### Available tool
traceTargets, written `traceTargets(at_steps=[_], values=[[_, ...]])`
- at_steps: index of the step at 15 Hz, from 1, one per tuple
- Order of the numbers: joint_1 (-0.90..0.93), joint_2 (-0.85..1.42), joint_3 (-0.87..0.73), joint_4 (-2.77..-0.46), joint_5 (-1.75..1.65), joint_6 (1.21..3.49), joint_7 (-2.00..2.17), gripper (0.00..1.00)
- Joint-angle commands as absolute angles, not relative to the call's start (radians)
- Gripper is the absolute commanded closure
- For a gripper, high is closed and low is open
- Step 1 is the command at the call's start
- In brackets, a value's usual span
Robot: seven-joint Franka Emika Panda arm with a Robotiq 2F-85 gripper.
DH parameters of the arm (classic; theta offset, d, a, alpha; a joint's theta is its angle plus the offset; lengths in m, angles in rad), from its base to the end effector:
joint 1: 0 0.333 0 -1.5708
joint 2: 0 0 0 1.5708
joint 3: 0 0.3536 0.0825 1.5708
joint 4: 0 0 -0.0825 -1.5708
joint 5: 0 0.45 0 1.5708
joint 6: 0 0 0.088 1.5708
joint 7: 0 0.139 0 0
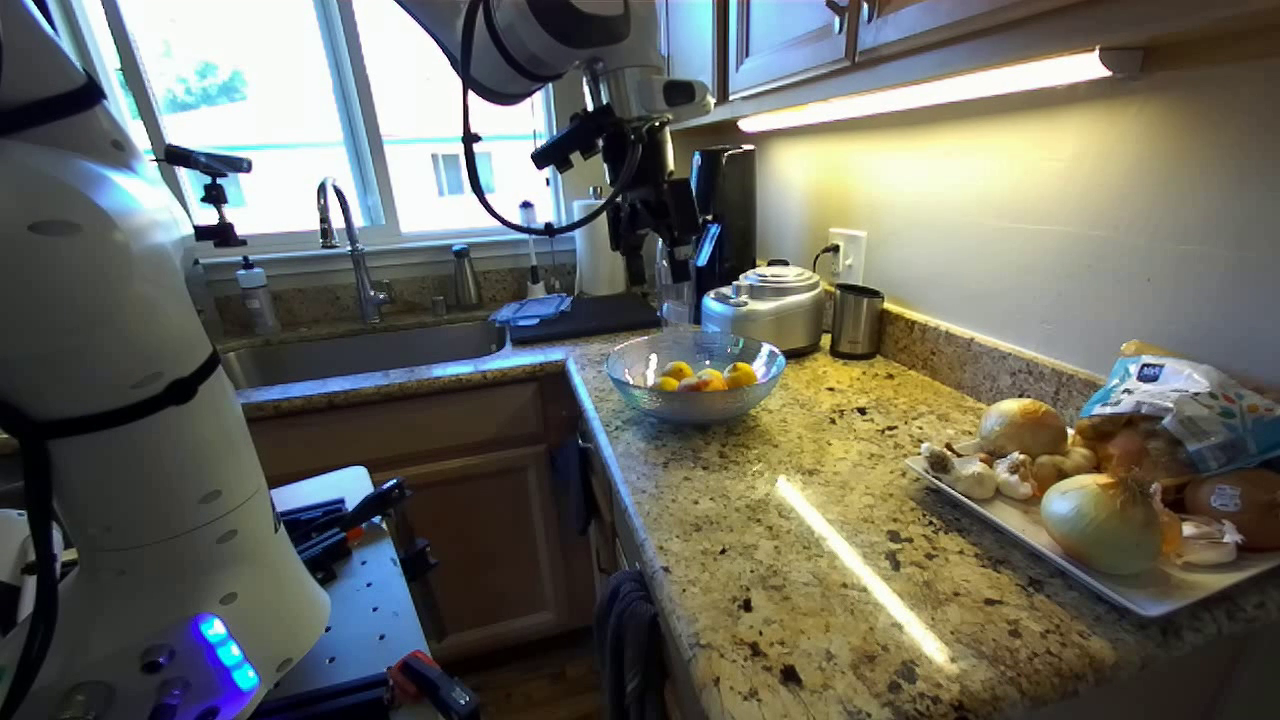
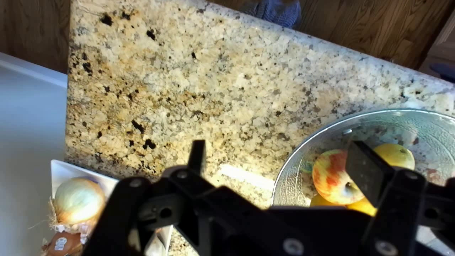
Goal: Remove the lemon from the glass bowl and place it on the counter
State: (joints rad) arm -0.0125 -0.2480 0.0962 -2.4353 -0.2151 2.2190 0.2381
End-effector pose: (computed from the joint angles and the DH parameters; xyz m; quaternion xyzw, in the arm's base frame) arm 0.5005 0.0290 0.3678 0.9949 -0.0146 0.0299 0.0947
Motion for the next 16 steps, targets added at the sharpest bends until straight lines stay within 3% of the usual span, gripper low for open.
traceTargets(at_steps=[1,11,16], values=[[-0.006,-0.161,0.092,-2.416,-0.219,2.353,0.25,0.0],[0.079,0.182,0.088,-2.192,-0.261,2.536,0.376,0.0],[0.131,0.238,0.057,-2.147,-0.26,2.547,0.393,0.0]])
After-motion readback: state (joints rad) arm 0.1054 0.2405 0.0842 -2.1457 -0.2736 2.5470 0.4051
